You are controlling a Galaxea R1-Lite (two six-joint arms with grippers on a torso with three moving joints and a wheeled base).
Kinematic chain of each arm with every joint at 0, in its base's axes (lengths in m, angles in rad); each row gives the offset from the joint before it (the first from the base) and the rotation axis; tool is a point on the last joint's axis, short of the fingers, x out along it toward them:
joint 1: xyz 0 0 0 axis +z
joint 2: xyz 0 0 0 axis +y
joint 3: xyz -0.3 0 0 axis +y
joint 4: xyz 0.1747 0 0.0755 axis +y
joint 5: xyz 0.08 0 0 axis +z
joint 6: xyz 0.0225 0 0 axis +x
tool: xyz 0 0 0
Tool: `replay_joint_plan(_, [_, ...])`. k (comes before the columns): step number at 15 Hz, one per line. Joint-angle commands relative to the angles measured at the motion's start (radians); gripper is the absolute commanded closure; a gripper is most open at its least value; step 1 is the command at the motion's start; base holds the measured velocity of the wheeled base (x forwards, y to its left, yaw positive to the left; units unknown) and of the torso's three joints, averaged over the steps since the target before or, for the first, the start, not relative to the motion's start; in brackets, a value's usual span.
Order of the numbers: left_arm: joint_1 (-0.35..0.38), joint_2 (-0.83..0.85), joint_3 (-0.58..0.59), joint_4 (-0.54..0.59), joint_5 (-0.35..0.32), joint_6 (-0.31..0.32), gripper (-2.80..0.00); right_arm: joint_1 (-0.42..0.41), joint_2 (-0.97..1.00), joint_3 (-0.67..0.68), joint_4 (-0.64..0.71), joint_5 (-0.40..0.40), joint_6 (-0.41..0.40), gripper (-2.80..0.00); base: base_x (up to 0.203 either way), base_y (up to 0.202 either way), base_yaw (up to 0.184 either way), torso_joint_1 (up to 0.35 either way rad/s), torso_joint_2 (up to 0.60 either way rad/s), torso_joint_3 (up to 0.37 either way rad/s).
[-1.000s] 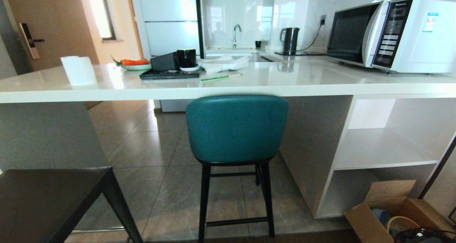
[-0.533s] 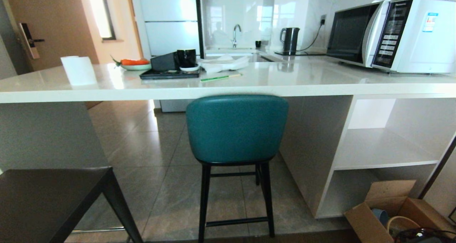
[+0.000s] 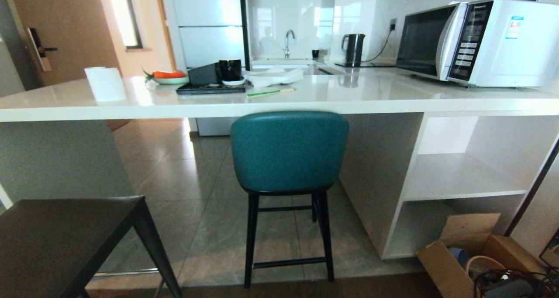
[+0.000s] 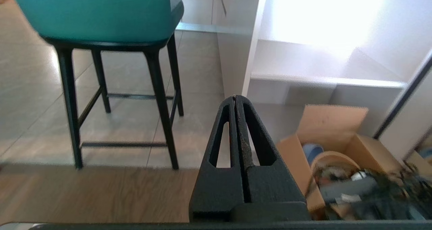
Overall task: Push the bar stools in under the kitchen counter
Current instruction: Push the gray chair back under the dining table
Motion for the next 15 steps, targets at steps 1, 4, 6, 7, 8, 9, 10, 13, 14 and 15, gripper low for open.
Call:
replay_joint_plan(1, [0.001, 0.000, 0.000, 0.000, 0.001, 0.001, 0.00, 0.000, 0.001, 0.009, 0.000, 0.000, 0.000, 0.00, -0.196, 0.000, -0.004, 0.000, 0.01, 0.000])
replay_joint_plan(4, [0.002, 0.000, 0.000, 0.000, 0.001, 0.002, 0.00, 0.000, 0.001, 0.009, 0.000, 0.000, 0.000, 0.00, -0.197, 0.000, -0.001, 0.001, 0.00, 0.002])
replay_joint_plan(6, [0.001, 0.000, 0.000, 0.000, 0.001, 0.003, 0.00, 0.000, 0.001, 0.009, 0.000, 0.000, 0.000, 0.00, -0.197, 0.000, 0.000, 0.000, 0.00, 0.003])
replay_joint_plan(7, [0.002, 0.000, 0.000, 0.000, 0.001, 0.003, 0.00, 0.000, 0.001, 0.009, 0.000, 0.000, 0.000, 0.00, -0.171, 0.000, -0.001, -0.002, 0.00, 0.002])
replay_joint_plan(8, [0.000, 0.000, 0.000, 0.000, 0.001, 0.003, 0.00, 0.000, 0.001, 0.009, 0.000, 0.000, 0.001, 0.00, -0.101, 0.000, -0.003, -0.006, 0.00, 0.003])
replay_joint_plan(9, [0.000, 0.000, 0.000, 0.000, 0.001, 0.003, 0.00, 0.000, 0.001, 0.009, 0.000, -0.001, 0.003, 0.00, 0.000, 0.000, 0.000, 0.000, 0.00, 0.000])
replay_joint_plan(10, [0.000, 0.000, 0.000, 0.000, 0.001, 0.002, 0.00, 0.000, 0.001, 0.009, 0.000, -0.001, 0.001, 0.00, 0.000, 0.000, 0.000, 0.000, 0.00, 0.000])
replay_joint_plan(13, [0.000, 0.000, -0.001, 0.000, 0.001, 0.003, 0.00, 0.000, 0.001, 0.009, 0.000, -0.001, 0.003, 0.00, 0.000, 0.000, 0.000, 0.000, 0.00, 0.000])
replay_joint_plan(14, [0.000, 0.000, 0.000, 0.000, 0.001, 0.003, 0.00, 0.000, 0.001, 0.009, 0.000, -0.001, 0.003, 0.00, 0.000, 0.000, 0.000, 0.000, 0.00, 0.000])
replay_joint_plan(15, [0.000, 0.000, 0.000, 0.000, 0.000, 0.003, 0.00, 0.000, 0.001, 0.009, 0.000, -0.001, 0.004, 0.00, 0.000, 0.000, 0.000, 0.000, 0.00, 0.000])
